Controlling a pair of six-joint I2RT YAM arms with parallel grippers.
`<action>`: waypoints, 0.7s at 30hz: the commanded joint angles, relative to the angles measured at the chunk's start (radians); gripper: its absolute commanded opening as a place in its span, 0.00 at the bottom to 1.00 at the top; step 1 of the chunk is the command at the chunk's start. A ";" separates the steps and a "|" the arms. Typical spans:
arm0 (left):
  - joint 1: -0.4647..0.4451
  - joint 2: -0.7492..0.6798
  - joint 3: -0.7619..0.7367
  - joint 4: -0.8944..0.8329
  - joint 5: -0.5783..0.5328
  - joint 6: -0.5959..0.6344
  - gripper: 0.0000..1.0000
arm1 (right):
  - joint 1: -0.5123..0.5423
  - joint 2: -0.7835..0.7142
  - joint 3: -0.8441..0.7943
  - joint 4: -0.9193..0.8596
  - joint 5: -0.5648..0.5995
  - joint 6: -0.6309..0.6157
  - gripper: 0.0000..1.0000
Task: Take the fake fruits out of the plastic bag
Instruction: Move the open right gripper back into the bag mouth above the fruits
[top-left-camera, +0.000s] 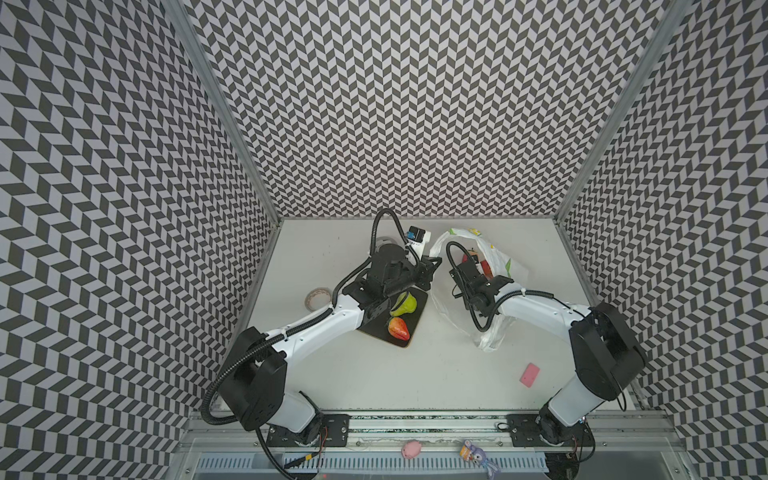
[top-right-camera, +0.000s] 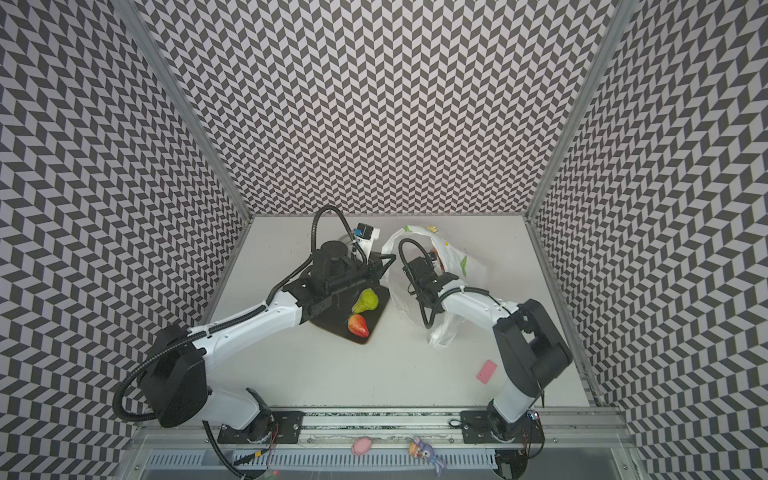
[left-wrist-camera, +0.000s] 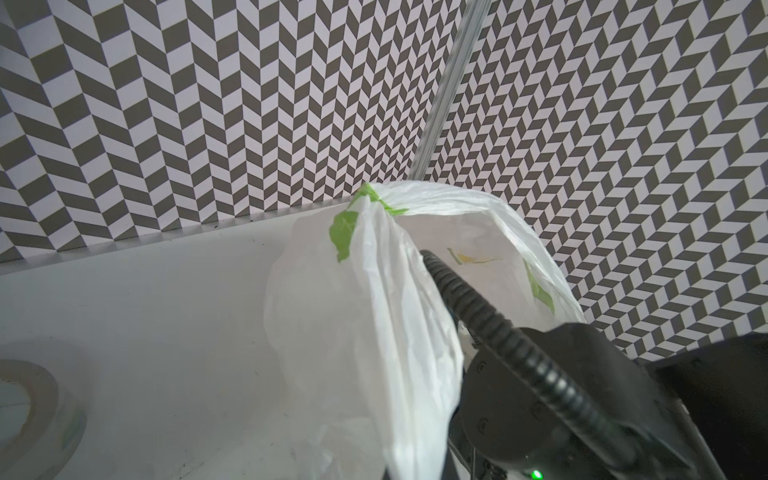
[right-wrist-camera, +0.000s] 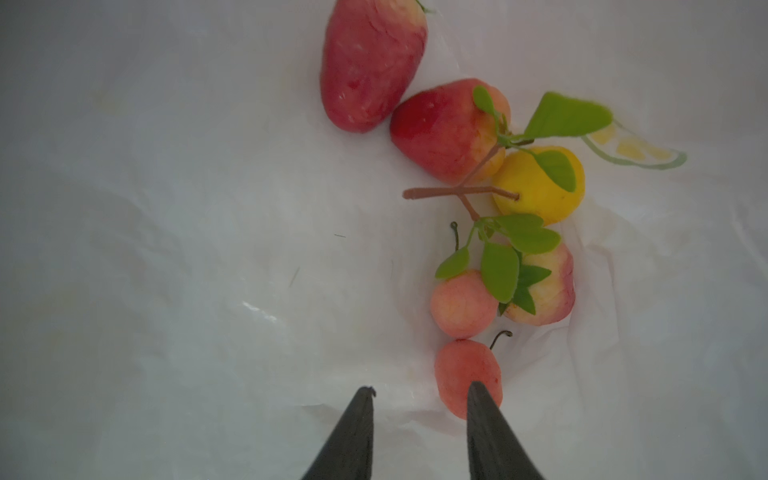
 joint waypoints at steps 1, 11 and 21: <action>-0.011 -0.045 -0.017 0.022 0.008 -0.014 0.00 | -0.057 -0.005 -0.016 0.028 -0.025 0.020 0.42; -0.030 -0.045 -0.013 0.019 0.014 -0.024 0.00 | -0.225 0.025 -0.037 0.131 -0.211 0.032 0.63; -0.031 -0.043 -0.026 0.021 0.015 -0.027 0.00 | -0.315 0.078 0.008 0.202 -0.277 0.025 0.68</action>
